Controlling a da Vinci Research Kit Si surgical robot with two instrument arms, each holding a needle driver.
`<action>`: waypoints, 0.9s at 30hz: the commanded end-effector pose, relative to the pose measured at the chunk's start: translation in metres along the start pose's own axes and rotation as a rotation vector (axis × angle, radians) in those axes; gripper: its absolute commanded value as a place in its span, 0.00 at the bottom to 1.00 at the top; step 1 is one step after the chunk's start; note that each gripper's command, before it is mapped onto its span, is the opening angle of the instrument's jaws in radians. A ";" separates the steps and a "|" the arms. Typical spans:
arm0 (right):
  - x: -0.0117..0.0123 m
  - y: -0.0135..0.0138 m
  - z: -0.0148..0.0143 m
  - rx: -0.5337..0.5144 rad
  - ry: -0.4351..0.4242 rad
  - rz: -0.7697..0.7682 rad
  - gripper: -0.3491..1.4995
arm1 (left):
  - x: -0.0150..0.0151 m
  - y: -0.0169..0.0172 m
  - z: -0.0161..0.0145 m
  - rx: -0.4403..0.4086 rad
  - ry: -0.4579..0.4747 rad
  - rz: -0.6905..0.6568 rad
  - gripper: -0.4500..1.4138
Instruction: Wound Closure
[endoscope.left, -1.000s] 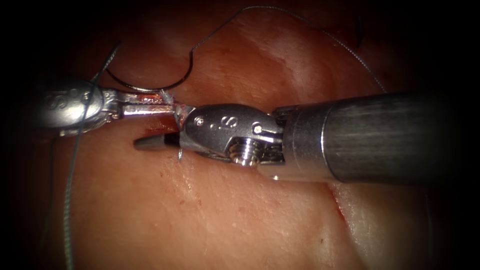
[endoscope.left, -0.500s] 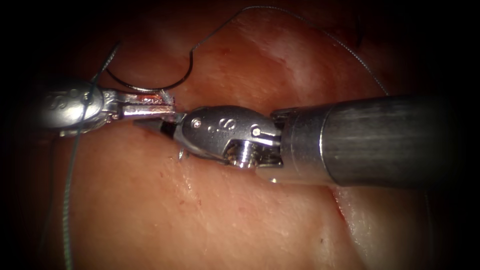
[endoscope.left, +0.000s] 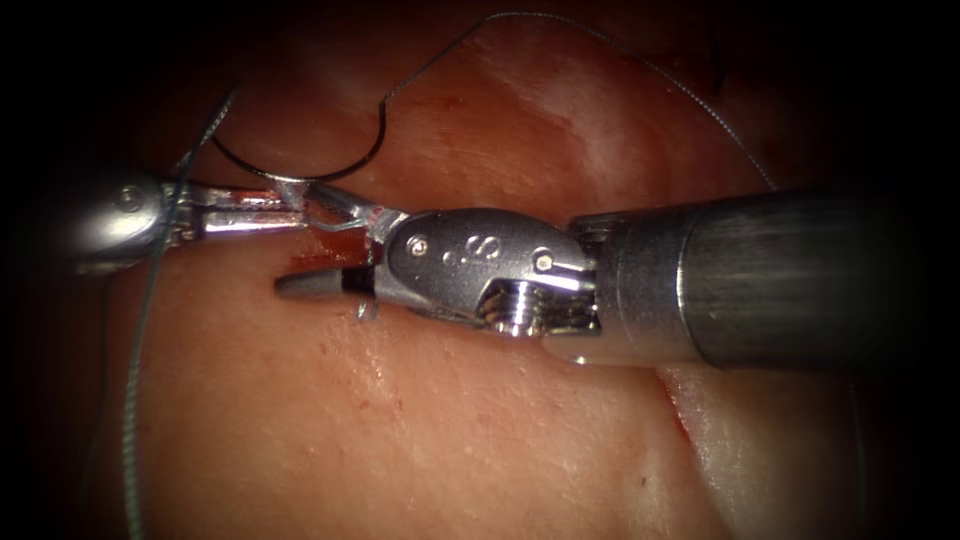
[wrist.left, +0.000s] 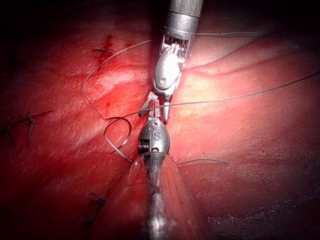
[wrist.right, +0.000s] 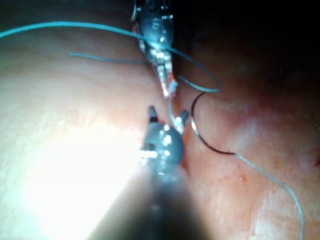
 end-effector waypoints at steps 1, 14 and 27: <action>-0.0004 -0.0004 -0.0010 0.001 -0.002 0.003 0.90 | -0.0008 0.0001 -0.0001 0.003 0.000 0.001 0.00; -0.0006 0.0008 -0.0092 -0.076 -0.021 0.020 0.92 | -0.0034 0.0010 -0.0072 -0.025 -0.002 0.005 0.00; -0.0011 -0.0002 -0.0080 -0.084 -0.024 0.018 0.92 | -0.0099 -0.0046 -0.0144 0.124 -0.076 0.001 0.00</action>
